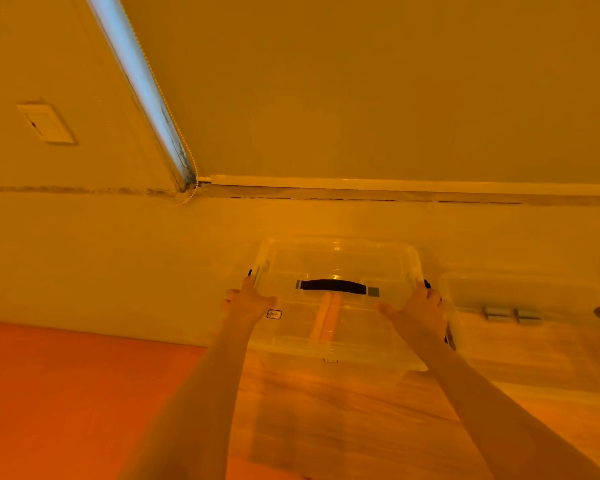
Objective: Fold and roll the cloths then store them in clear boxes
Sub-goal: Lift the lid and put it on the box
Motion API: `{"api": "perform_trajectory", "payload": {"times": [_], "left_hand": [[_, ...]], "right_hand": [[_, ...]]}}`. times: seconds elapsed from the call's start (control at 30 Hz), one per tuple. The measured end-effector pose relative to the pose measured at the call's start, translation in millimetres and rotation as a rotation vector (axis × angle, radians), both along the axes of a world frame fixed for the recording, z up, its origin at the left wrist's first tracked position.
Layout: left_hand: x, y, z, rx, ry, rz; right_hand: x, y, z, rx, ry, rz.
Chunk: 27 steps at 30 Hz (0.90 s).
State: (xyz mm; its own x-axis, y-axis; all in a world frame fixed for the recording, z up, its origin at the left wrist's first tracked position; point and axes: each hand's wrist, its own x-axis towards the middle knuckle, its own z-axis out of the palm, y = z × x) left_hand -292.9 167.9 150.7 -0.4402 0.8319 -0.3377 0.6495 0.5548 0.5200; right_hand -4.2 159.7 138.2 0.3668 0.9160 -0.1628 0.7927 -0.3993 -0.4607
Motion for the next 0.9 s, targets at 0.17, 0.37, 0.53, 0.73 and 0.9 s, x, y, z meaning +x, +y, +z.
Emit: {"api": "perform_trajectory", "payload": {"times": [0.17, 0.37, 0.53, 0.73, 0.9], "left_hand": [[40.8, 7.5, 12.8, 0.06, 0.323, -0.257], [99.3, 25.8, 6.5, 0.035, 0.256, -0.52], [125.0, 25.6, -3.2, -0.03, 0.369, -0.617], [128.0, 20.6, -6.6, -0.055, 0.425, -0.632], [127.7, 19.4, -7.6, -0.05, 0.435, -0.631]], "right_hand": [[13.4, 3.0, 0.6, 0.053, 0.083, 0.058], [40.3, 3.6, -13.8, 0.033, 0.172, 0.094], [45.8, 5.4, -18.5, 0.019, 0.328, 0.054], [43.1, 3.9, -22.9, 0.062, 0.336, 0.034], [39.8, 1.1, -12.6, 0.181, 0.065, 0.167]]}}
